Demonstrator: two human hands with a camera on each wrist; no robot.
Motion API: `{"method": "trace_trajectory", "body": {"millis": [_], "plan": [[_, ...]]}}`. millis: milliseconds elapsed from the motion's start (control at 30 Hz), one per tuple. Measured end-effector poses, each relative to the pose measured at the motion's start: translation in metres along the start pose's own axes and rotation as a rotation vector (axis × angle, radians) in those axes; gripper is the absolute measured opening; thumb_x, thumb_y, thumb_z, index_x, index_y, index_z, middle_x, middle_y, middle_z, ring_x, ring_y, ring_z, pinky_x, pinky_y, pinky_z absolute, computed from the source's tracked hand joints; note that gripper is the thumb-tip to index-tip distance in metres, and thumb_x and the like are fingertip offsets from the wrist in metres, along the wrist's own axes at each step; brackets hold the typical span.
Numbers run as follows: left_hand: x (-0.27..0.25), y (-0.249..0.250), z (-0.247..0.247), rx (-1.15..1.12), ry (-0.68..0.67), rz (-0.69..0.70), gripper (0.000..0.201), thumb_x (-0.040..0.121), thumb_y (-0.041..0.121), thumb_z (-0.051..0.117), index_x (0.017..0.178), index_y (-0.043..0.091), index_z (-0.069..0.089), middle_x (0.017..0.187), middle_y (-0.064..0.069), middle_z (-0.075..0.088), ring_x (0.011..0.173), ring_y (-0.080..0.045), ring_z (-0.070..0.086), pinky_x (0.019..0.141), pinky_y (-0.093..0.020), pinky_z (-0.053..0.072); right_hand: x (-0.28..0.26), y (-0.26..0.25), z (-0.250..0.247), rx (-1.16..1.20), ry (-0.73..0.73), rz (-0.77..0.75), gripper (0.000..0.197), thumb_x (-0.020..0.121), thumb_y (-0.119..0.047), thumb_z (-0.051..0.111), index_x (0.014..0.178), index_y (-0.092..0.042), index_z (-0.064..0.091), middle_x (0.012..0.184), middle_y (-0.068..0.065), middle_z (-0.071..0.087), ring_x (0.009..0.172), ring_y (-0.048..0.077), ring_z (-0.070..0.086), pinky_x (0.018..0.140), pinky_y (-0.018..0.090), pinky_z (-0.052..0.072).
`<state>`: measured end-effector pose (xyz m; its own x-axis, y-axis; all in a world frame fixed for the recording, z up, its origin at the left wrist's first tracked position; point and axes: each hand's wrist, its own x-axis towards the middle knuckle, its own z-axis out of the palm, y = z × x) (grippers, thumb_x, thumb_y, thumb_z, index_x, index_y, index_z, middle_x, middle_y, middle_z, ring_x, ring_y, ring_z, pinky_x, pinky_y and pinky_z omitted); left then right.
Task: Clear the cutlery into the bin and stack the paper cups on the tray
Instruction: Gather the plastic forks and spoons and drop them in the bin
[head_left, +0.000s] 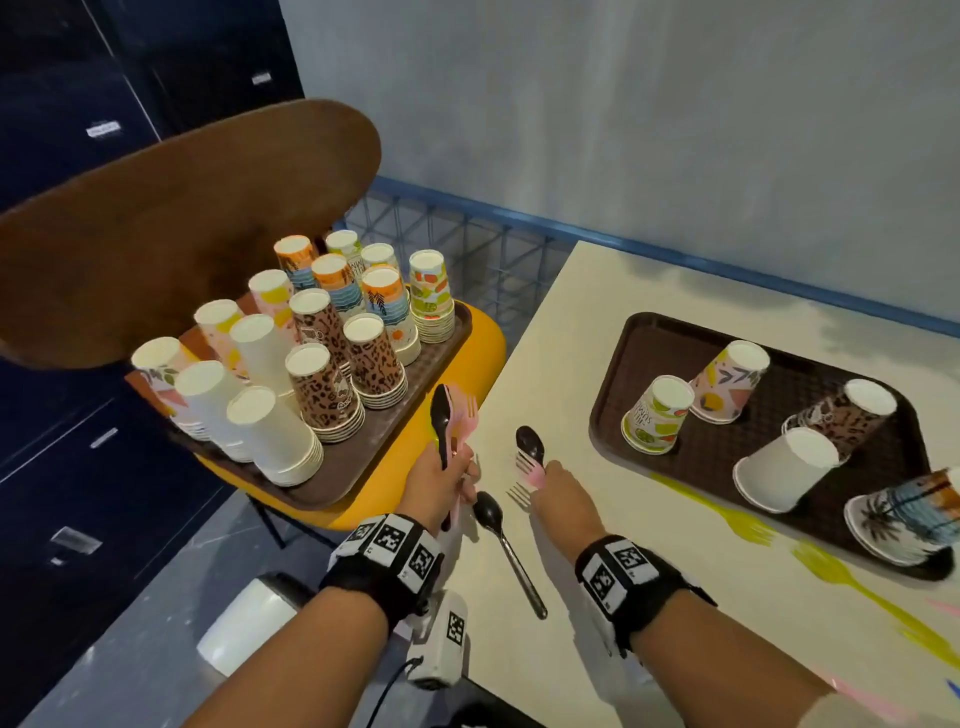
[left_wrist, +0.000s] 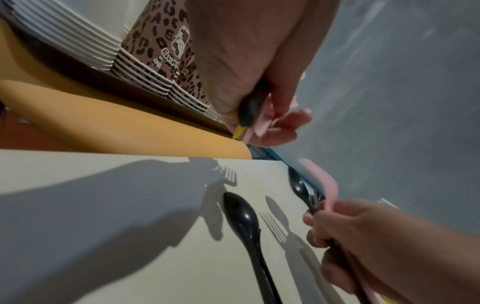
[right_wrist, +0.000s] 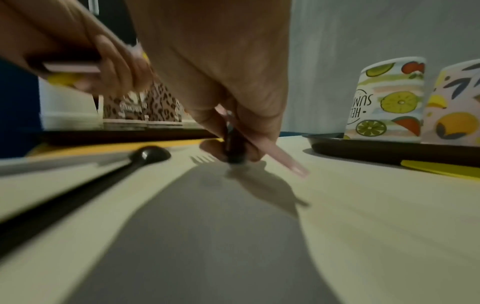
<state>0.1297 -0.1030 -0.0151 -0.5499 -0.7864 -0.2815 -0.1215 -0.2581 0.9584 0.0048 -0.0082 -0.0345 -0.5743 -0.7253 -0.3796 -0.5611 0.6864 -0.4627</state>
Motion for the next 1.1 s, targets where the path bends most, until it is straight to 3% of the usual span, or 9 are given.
{"method": "trace_trajectory", "body": {"millis": [67, 200, 433, 567, 700, 833, 967, 1033, 1100], "plan": [[0.007, 0.0, -0.003, -0.015, 0.019, -0.034, 0.021, 0.099, 0.011, 0.04, 0.078, 0.014, 0.041, 0.06, -0.004, 0.042, 0.033, -0.005, 0.035, 0.038, -0.018, 0.033, -0.009, 0.0, 0.005, 0.075, 0.02, -0.027, 0.019, 0.091, -0.014, 0.045, 0.108, -0.006, 0.045, 0.111, 0.016, 0.056, 0.104, 0.031, 0.056, 0.072, 0.028, 0.034], [0.022, -0.002, -0.001, 0.029, 0.092, -0.081, 0.025, 0.097, 0.012, 0.043, 0.074, 0.012, 0.034, 0.055, -0.004, 0.031, 0.027, -0.004, 0.027, 0.031, -0.015, 0.025, -0.034, 0.003, 0.023, -0.067, -0.071, -0.164, 0.059, 0.079, -0.043, 0.063, 0.13, -0.025, 0.041, 0.112, 0.005, 0.056, 0.105, 0.023, 0.058, 0.081, 0.029, 0.046], [0.032, -0.008, 0.015, 0.181, 0.059, -0.057, 0.031, 0.091, 0.038, 0.052, 0.071, 0.016, 0.045, 0.059, -0.003, 0.04, 0.06, -0.024, 0.037, 0.055, -0.03, 0.03, -0.038, 0.004, 0.007, -0.167, 0.013, 0.06, 0.019, 0.095, -0.023, 0.043, 0.105, -0.009, 0.051, 0.118, 0.015, 0.06, 0.108, 0.03, 0.058, 0.079, 0.032, 0.041], [0.024, -0.005, 0.035, 0.179, 0.005, -0.035, 0.043, 0.087, 0.053, 0.051, 0.064, 0.019, 0.039, 0.05, 0.001, 0.035, 0.037, -0.011, 0.032, 0.045, -0.022, 0.027, -0.044, 0.011, -0.015, 0.208, 0.11, 0.14, 0.027, 0.099, -0.021, 0.035, 0.115, -0.005, 0.049, 0.105, 0.016, 0.062, 0.085, 0.029, 0.06, 0.062, 0.023, 0.033], [0.008, -0.003, 0.066, 0.168, -0.143, -0.162, 0.051, 0.074, 0.061, 0.061, 0.078, 0.012, 0.049, 0.052, -0.001, 0.038, 0.042, -0.014, 0.037, 0.045, -0.023, 0.031, -0.049, 0.012, -0.027, 0.424, 0.206, 0.132, 0.032, 0.1, -0.024, 0.033, 0.124, -0.006, 0.041, 0.101, 0.021, 0.063, 0.089, 0.033, 0.06, 0.073, 0.034, 0.043], [-0.008, 0.0, 0.109, 0.045, -0.271, -0.237, 0.098, 0.046, 0.067, 0.069, 0.114, -0.002, 0.055, 0.073, -0.023, 0.06, 0.062, -0.026, 0.065, 0.058, -0.032, 0.054, -0.056, 0.02, -0.041, 0.432, 0.216, 0.068, 0.03, 0.099, -0.022, 0.033, 0.122, -0.007, 0.047, 0.106, 0.022, 0.065, 0.098, 0.034, 0.062, 0.077, 0.034, 0.044], [-0.024, 0.002, 0.154, 0.035, -0.366, -0.162, 0.068, 0.054, 0.052, 0.076, 0.105, 0.008, 0.064, 0.095, -0.019, 0.067, 0.089, -0.024, 0.061, 0.08, -0.037, 0.05, -0.074, 0.048, -0.058, 0.356, 0.284, -0.004, 0.034, 0.097, -0.011, 0.039, 0.127, -0.005, 0.052, 0.121, 0.019, 0.061, 0.112, 0.031, 0.057, 0.091, 0.032, 0.043], [-0.033, 0.0, 0.178, 0.096, -0.343, -0.153, 0.06, 0.069, 0.045, 0.07, 0.112, 0.004, 0.062, 0.108, -0.022, 0.067, 0.1, -0.029, 0.064, 0.094, -0.043, 0.05, -0.085, 0.065, -0.068, 0.334, 0.325, 0.002, 0.034, 0.095, -0.009, 0.04, 0.126, -0.003, 0.052, 0.119, 0.02, 0.062, 0.11, 0.033, 0.058, 0.083, 0.031, 0.042], [-0.041, -0.005, 0.201, 0.219, -0.288, -0.135, 0.042, 0.083, 0.039, 0.058, 0.099, 0.0, 0.064, 0.099, -0.022, 0.068, 0.1, -0.036, 0.064, 0.083, -0.041, 0.05, -0.098, 0.085, -0.079, 0.321, 0.362, -0.003, 0.03, 0.093, -0.011, 0.044, 0.12, -0.003, 0.054, 0.114, 0.019, 0.064, 0.106, 0.033, 0.059, 0.074, 0.027, 0.038]]}}
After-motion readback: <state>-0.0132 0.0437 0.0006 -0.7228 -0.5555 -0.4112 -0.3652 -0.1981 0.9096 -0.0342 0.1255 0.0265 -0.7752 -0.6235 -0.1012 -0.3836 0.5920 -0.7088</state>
